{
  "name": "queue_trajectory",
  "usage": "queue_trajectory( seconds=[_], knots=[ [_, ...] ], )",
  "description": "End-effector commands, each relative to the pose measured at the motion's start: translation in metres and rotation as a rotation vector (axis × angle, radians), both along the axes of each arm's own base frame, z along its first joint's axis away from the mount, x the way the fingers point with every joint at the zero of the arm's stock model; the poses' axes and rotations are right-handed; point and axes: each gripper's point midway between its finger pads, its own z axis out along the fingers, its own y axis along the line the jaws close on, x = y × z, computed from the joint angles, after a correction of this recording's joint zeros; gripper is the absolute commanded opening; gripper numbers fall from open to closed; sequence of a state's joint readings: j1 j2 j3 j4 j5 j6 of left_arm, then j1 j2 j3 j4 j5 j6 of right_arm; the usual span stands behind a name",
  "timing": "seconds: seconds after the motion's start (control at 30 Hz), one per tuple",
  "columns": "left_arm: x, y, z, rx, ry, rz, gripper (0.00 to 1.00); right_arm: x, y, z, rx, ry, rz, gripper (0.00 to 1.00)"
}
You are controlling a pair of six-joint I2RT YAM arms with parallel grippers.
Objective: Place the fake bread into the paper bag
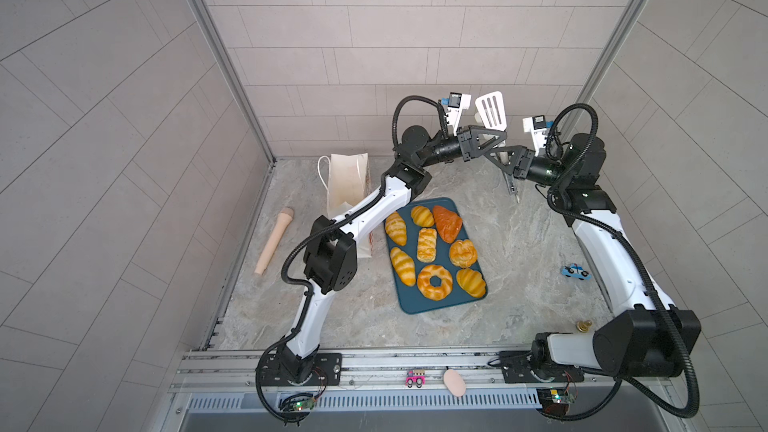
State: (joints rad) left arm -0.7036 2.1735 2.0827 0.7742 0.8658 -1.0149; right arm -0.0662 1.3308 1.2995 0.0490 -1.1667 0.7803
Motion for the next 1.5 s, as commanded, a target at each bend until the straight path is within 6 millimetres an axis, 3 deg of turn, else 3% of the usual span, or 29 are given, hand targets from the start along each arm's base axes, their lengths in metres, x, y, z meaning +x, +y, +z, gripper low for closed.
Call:
queue_trajectory(
  seconds=[0.0,0.67,0.97,1.47],
  knots=[
    [-0.081,-0.01,0.031,-0.094,-0.158,-0.211,0.07,0.011,-0.005,0.001,0.015,0.041,-0.062,0.79],
    [-0.092,-0.002,0.026,-0.124,-0.18,-0.236,0.07,0.009,-0.009,-0.001,-0.031,0.021,-0.079,0.76],
    [-0.089,0.007,0.027,-0.156,-0.17,-0.219,0.11,0.0,-0.013,-0.012,-0.095,0.027,-0.07,0.65],
    [-0.075,0.029,0.034,-0.19,-0.166,-0.135,0.51,-0.016,-0.038,-0.043,-0.202,0.071,-0.103,0.57]
  ],
)
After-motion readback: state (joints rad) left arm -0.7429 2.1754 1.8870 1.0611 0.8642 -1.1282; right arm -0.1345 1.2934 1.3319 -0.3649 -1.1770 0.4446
